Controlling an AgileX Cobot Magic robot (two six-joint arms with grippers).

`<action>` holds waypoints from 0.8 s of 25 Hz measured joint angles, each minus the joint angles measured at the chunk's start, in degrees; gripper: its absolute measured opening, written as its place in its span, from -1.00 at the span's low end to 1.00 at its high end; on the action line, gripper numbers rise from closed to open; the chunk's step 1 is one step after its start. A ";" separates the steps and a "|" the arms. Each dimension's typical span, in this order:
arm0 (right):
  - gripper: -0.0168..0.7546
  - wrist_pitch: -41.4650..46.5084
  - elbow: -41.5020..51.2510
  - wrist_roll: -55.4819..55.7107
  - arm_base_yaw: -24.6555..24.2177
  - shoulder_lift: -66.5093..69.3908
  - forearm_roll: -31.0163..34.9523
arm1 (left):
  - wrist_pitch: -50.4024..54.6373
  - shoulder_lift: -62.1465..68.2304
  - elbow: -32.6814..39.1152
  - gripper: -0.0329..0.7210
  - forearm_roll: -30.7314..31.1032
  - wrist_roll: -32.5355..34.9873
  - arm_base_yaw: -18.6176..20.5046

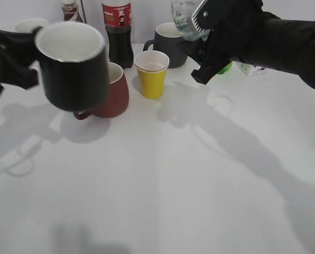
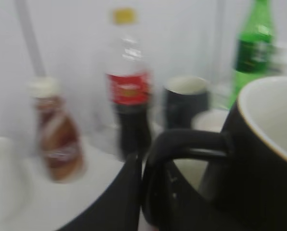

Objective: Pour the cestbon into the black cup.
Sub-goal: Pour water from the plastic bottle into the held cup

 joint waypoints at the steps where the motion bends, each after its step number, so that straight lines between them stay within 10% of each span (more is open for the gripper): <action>1: 0.22 1.95 -0.41 -2.30 0.26 -0.34 -0.92 | 1.18 0.00 0.00 -0.78 -0.18 0.00 -1.76; 9: 0.22 6.47 -2.37 -19.73 3.91 -0.45 -2.53 | 9.03 0.06 0.00 -0.78 -3.60 -0.13 -12.64; 20: 0.22 5.79 -2.41 -39.54 5.00 -0.45 -2.64 | 12.23 0.16 0.00 -0.78 -4.21 -0.18 -15.83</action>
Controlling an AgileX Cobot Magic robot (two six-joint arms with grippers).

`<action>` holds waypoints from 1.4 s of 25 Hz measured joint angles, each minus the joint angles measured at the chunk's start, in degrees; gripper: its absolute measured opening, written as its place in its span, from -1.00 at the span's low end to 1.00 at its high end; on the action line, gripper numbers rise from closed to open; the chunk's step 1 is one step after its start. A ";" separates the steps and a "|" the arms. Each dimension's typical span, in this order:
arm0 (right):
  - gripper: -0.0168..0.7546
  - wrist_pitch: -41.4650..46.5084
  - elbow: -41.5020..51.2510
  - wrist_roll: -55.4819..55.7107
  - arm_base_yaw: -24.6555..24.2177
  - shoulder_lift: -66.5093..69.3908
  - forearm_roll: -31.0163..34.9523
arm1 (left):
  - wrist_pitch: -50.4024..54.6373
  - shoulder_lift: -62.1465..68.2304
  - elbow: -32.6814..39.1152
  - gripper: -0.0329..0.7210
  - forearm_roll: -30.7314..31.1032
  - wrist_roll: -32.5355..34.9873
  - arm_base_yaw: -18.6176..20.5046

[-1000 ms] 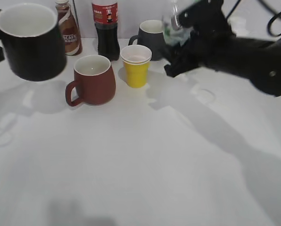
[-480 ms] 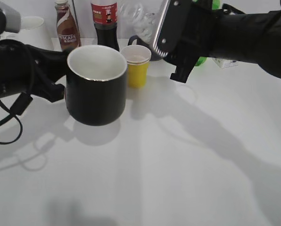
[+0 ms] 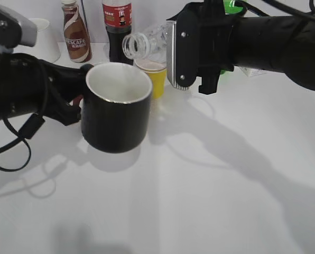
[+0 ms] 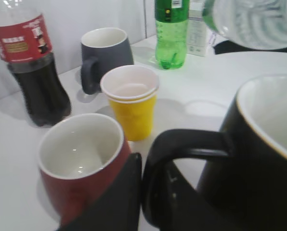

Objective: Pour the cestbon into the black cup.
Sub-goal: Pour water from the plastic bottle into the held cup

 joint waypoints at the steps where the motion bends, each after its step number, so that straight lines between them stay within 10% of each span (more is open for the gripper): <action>1: 0.22 -0.07 0.00 -1.06 0.00 0.00 0.00 | 0.32 0.00 0.00 -0.78 -0.05 0.00 -0.58; 35: 0.22 -6.62 -0.07 -20.55 0.00 0.00 0.00 | 2.81 0.00 0.00 -0.78 -0.13 0.00 -3.20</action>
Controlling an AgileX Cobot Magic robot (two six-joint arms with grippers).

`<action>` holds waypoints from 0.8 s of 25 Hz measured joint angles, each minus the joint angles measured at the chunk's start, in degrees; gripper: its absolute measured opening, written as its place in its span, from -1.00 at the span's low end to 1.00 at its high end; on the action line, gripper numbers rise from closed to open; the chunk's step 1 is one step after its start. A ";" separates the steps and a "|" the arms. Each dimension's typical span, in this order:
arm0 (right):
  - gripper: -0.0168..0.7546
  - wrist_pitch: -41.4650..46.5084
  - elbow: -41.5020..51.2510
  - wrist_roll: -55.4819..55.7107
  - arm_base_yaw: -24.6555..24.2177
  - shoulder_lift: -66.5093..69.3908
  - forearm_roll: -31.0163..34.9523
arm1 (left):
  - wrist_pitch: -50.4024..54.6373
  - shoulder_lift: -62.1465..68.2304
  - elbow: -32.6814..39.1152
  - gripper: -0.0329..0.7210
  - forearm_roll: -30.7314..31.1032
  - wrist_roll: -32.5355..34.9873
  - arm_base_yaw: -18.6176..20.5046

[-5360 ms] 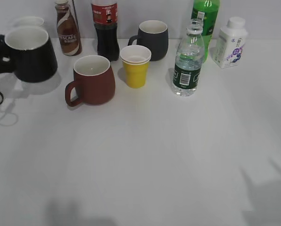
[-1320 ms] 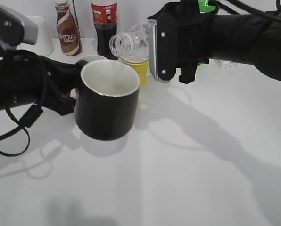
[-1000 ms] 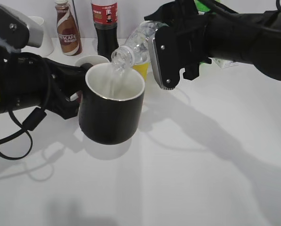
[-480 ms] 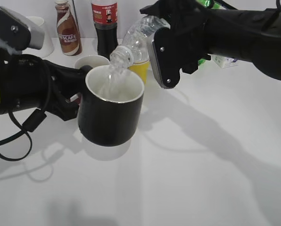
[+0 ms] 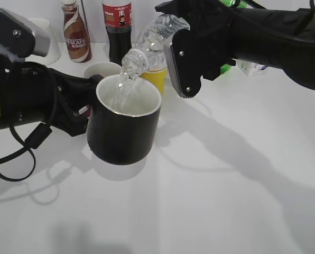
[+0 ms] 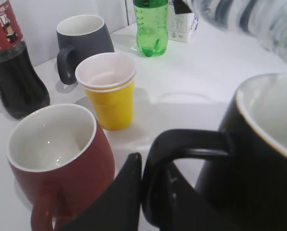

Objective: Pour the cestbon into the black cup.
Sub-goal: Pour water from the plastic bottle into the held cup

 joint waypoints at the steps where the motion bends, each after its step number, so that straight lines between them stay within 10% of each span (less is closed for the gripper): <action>1: 0.22 0.00 0.00 0.03 0.00 0.00 0.00 | 0.02 0.00 0.00 -0.78 0.00 0.05 0.00; 20: 0.22 -0.07 -0.07 3.16 0.00 -0.08 0.09 | 0.06 0.49 0.02 -0.78 0.05 0.05 0.00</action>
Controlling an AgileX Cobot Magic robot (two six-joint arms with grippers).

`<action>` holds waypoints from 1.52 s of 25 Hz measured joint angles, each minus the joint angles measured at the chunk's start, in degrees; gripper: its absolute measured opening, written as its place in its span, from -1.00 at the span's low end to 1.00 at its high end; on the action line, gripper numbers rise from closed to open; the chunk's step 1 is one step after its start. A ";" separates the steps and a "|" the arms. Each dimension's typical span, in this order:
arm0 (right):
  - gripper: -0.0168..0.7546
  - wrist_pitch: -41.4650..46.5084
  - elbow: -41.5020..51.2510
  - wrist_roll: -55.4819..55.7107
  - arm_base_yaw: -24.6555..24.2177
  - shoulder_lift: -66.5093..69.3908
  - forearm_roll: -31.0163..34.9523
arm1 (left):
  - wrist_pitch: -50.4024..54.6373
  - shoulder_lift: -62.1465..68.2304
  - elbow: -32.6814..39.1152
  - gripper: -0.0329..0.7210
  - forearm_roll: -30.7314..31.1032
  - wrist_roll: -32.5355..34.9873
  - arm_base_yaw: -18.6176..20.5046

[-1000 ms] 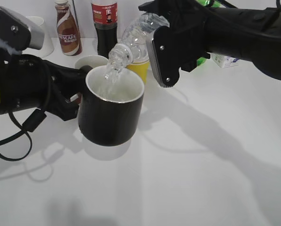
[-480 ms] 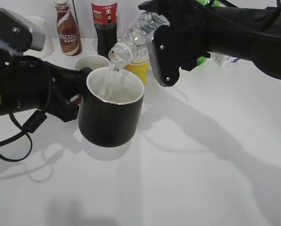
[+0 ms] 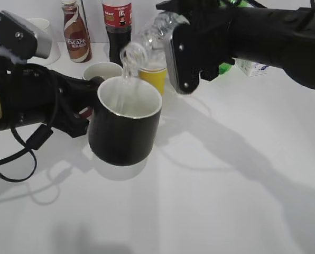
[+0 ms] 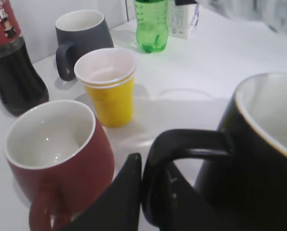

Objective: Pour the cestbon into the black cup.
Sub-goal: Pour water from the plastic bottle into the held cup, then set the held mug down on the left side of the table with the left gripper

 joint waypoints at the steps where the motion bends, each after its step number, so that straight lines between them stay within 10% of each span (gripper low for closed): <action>1: 0.22 0.00 0.00 3.32 0.00 0.00 0.29 | -0.37 0.00 0.00 -0.78 -0.06 0.00 0.00; 13: 0.22 1.90 0.18 78.74 0.00 0.00 3.41 | -13.84 0.06 0.04 -0.78 -8.99 2.99 7.92; 24: 0.22 3.48 8.26 81.86 -3.62 0.00 18.02 | -20.62 1.86 0.04 -0.78 -15.06 10.94 25.84; 38: 0.22 1.33 15.20 82.00 -7.98 -0.04 19.05 | -40.27 27.33 -0.01 -0.78 -22.20 12.30 29.97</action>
